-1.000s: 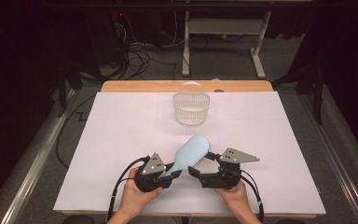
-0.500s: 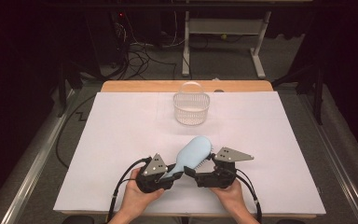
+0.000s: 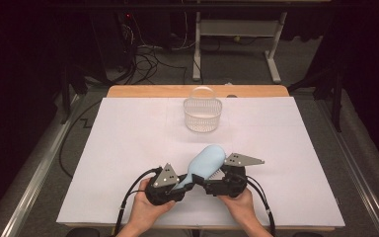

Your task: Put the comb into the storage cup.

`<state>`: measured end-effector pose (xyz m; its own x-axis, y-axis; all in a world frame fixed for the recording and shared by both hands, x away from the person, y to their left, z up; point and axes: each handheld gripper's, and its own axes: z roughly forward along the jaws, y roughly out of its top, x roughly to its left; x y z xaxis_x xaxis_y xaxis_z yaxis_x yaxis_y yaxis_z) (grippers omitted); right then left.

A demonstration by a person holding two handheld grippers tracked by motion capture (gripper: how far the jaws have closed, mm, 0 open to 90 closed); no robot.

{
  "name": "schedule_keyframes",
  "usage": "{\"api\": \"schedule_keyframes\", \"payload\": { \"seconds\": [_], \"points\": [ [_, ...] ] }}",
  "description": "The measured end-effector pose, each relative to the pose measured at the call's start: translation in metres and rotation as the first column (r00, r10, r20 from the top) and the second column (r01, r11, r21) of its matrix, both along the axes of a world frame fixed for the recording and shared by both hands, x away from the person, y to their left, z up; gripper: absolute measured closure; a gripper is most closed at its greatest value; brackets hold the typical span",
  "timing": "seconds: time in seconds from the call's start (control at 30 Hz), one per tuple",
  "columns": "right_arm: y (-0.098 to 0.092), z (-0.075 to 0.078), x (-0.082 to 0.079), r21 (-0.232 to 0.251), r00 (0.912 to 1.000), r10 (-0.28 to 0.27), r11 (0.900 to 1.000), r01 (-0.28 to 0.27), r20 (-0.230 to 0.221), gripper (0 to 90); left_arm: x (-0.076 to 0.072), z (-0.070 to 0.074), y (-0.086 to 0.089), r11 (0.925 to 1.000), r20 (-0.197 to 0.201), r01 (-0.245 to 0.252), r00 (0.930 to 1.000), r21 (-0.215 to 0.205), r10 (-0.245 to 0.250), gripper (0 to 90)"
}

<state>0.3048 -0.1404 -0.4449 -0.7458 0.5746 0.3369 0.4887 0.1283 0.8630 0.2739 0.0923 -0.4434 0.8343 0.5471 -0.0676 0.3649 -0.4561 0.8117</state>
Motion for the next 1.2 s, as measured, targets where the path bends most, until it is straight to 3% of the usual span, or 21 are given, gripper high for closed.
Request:
{"api": "schedule_keyframes", "payload": {
  "seconds": [0.2,0.4,0.7,1.2],
  "points": [
    [-0.001,0.005,0.003,0.006,0.9973,0.025,1.000,-0.025,-0.069,26.9,0.000,0.002,0.001,1.0000,-0.001,0.007,1.0000,0.000,-0.007,68.5],
    [-0.002,0.007,0.004,0.034,0.9941,0.055,0.998,-0.052,-0.093,34.1,0.000,0.003,0.002,1.0000,0.002,0.006,1.0000,0.001,-0.006,68.5],
    [-0.001,0.013,0.005,0.028,0.9927,0.092,0.996,-0.090,-0.078,42.3,0.000,0.005,0.004,0.9999,0.004,0.007,1.0000,-0.013,-0.007,68.4],
    [0.000,0.019,0.007,0.024,0.9855,0.144,0.990,-0.142,-0.091,53.3,0.001,0.005,0.006,0.9996,-0.004,0.008,1.0000,-0.028,-0.008,67.9]
  ]
}}
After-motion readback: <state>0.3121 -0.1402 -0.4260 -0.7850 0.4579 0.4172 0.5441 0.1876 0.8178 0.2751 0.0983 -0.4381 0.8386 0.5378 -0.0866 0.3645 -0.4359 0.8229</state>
